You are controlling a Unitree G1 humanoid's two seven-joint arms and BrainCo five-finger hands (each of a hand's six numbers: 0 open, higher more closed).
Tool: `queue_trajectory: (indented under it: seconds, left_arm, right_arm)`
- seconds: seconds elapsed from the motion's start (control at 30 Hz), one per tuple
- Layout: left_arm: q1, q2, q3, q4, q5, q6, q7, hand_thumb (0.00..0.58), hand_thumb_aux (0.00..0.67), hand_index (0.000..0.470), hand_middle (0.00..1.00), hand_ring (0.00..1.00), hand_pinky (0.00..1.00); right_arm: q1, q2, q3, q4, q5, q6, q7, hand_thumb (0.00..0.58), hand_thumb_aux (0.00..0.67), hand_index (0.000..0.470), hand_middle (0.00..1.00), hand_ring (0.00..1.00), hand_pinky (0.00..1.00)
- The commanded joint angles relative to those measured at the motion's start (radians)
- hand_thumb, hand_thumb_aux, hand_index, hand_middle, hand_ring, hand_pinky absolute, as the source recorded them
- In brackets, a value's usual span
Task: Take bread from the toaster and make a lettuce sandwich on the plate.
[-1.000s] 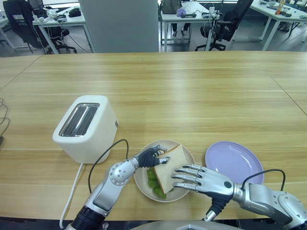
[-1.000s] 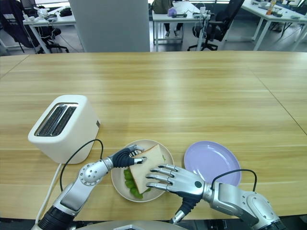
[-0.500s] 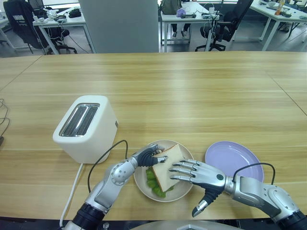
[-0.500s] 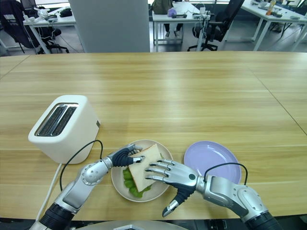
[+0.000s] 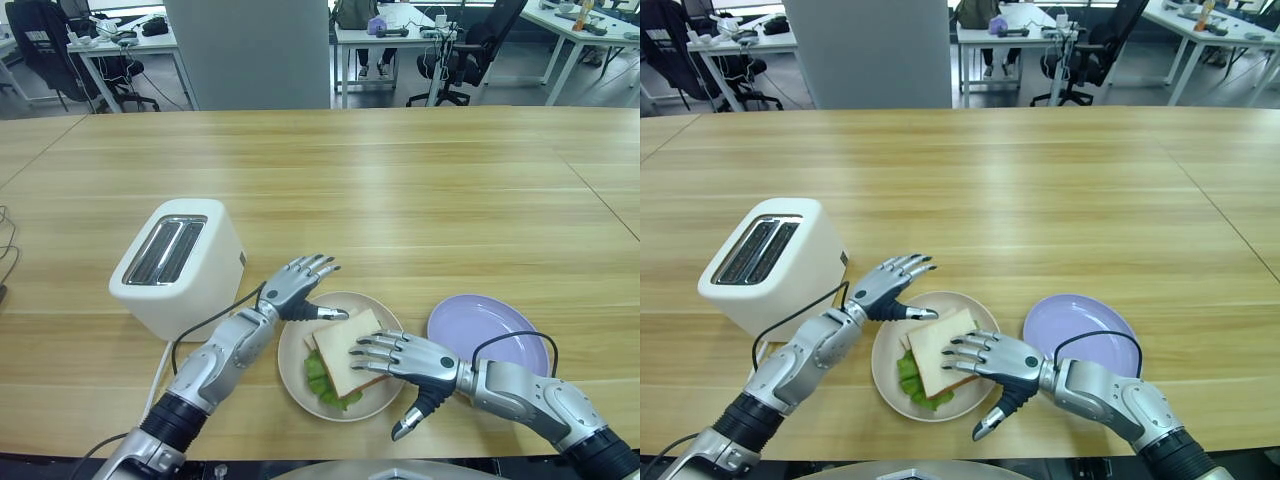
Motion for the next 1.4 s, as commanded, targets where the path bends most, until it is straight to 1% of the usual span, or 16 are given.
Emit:
queue_trajectory:
  seconds: [0.03, 0.07, 0.1, 0.13, 0.17, 0.2, 0.23, 0.37, 0.5, 0.67, 0.77, 0.93, 1.2, 1.3, 1.4]
  left_arm:
    - [0.034, 0.030, 0.066, -0.126, -0.088, -0.001, -0.072, 0.000, 0.000, 0.000, 0.00, 0.00, 0.00]
    - [0.061, 0.041, 0.086, -0.179, -0.154, -0.002, -0.127, 0.000, 0.000, 0.000, 0.00, 0.00, 0.00]
    - [0.090, 0.056, 0.102, -0.226, -0.223, -0.003, -0.185, 0.000, 0.000, 0.000, 0.00, 0.00, 0.00]
    - [0.123, 0.092, 0.112, -0.279, -0.279, -0.035, -0.230, 0.198, 0.126, 0.087, 0.05, 0.05, 0.05]
    - [0.157, 0.124, 0.125, -0.322, -0.324, -0.051, -0.274, 0.470, 0.378, 0.260, 0.65, 0.65, 0.65]
    - [0.191, 0.155, 0.142, -0.357, -0.362, -0.063, -0.309, 0.580, 0.670, 0.460, 1.00, 1.00, 1.00]
    - [0.227, 0.190, 0.160, -0.388, -0.401, -0.084, -0.341, 0.580, 0.670, 0.460, 1.00, 1.00, 1.00]
    - [0.373, 0.296, 0.229, -0.498, -0.524, -0.119, -0.448, 0.580, 0.670, 0.460, 1.00, 1.00, 1.00]
    - [0.499, 0.372, 0.260, -0.590, -0.626, -0.140, -0.553, 0.580, 0.670, 0.460, 1.00, 1.00, 1.00]
    - [0.604, 0.413, 0.229, -0.640, -0.629, -0.138, -0.647, 0.580, 0.670, 0.460, 1.00, 1.00, 1.00]
    - [0.644, 0.423, 0.181, -0.632, -0.587, -0.110, -0.702, 0.580, 0.670, 0.460, 1.00, 1.00, 1.00]
    - [0.629, 0.402, 0.126, -0.579, -0.457, -0.101, -0.721, 0.580, 0.670, 0.460, 1.00, 1.00, 1.00]
    - [0.540, 0.362, 0.049, -0.486, -0.238, -0.066, -0.743, 0.580, 0.670, 0.460, 1.00, 1.00, 1.00]
    - [0.494, 0.330, 0.015, -0.435, -0.193, -0.050, -0.750, 0.580, 0.670, 0.460, 1.00, 1.00, 1.00]
    - [0.464, 0.290, -0.015, -0.381, -0.185, 0.005, -0.790, 0.580, 0.670, 0.460, 1.00, 1.00, 1.00]
  right_arm:
    - [0.024, -0.009, -0.045, -0.041, 0.156, 0.011, 0.026, 0.000, 0.000, 0.000, 0.00, 0.00, 0.00]
    - [0.040, -0.022, -0.061, -0.064, 0.223, 0.014, 0.046, 0.000, 0.000, 0.000, 0.00, 0.00, 0.00]
    - [0.057, -0.038, -0.077, -0.086, 0.276, 0.015, 0.063, 0.108, 0.066, 0.045, 0.00, 0.00, 0.00]
    - [0.077, -0.061, -0.091, -0.108, 0.332, 0.014, 0.084, 0.325, 0.226, 0.155, 0.04, 0.04, 0.04]
    - [0.094, -0.083, -0.104, -0.126, 0.380, 0.013, 0.104, 0.474, 0.384, 0.263, 0.25, 0.25, 0.25]
    - [0.110, -0.106, -0.115, -0.140, 0.421, 0.010, 0.124, 0.580, 0.670, 0.460, 0.85, 0.85, 0.85]
    - [0.127, -0.131, -0.124, -0.150, 0.456, 0.006, 0.143, 0.580, 0.670, 0.460, 1.00, 1.00, 1.00]
    - [0.178, -0.223, -0.126, -0.157, 0.541, -0.021, 0.234, 0.580, 0.670, 0.460, 1.00, 1.00, 1.00]
    - [0.245, -0.302, -0.110, -0.175, 0.605, -0.025, 0.336, 0.580, 0.670, 0.460, 1.00, 1.00, 1.00]
    - [0.282, -0.347, -0.086, -0.192, 0.633, 0.004, 0.450, 0.580, 0.670, 0.460, 1.00, 1.00, 1.00]
    - [0.280, -0.332, -0.066, -0.176, 0.608, 0.018, 0.490, 0.580, 0.670, 0.460, 1.00, 1.00, 1.00]
    - [0.264, -0.279, -0.031, -0.152, 0.551, 0.028, 0.517, 0.580, 0.670, 0.460, 1.00, 1.00, 1.00]
    - [0.194, -0.177, 0.018, -0.084, 0.456, 0.046, 0.526, 0.580, 0.670, 0.460, 1.00, 1.00, 1.00]
    - [0.166, -0.142, 0.040, -0.046, 0.413, 0.051, 0.521, 0.580, 0.670, 0.460, 1.00, 1.00, 1.00]
    - [0.121, -0.093, 0.071, 0.005, 0.380, 0.067, 0.523, 0.580, 0.670, 0.460, 1.00, 1.00, 1.00]
